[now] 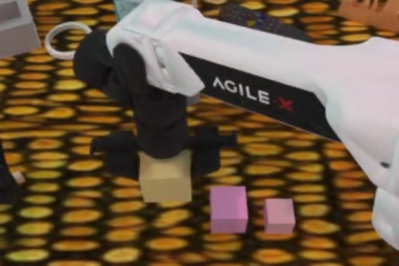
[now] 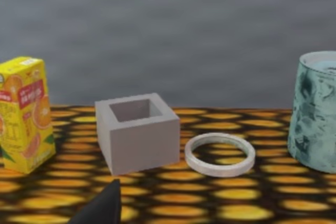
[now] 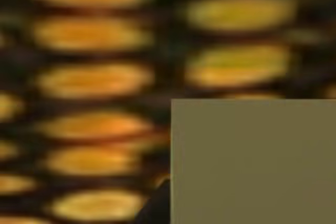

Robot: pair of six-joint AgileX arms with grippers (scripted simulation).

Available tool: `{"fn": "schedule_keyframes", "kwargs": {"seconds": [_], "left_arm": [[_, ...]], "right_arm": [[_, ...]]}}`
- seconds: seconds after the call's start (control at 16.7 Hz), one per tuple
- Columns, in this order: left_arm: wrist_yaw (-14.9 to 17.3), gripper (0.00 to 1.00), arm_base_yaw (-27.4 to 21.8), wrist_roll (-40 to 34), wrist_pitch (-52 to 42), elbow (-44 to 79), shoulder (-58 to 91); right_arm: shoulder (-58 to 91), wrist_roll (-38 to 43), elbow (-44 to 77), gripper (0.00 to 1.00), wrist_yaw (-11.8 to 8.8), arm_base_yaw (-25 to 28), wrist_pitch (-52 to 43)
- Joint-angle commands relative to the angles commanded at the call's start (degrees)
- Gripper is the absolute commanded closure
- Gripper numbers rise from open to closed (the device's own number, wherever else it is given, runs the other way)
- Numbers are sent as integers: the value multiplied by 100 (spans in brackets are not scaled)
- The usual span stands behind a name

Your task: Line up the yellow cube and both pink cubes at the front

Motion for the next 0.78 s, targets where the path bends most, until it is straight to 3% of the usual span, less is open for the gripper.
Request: {"fn": "schedule_keyframes", "kwargs": {"seconds": [0.24,0.54,0.78], "left_arm": [[0,0,0,0,0,0,0],[0,0,0,0,0,0,0],[0,0,0,0,0,0,0]], "right_arm": [[-49,560,89,100,18,378,-27],[-40,556,56,100,10,359,1],[21,567,-519,100,13,357,657]]}}
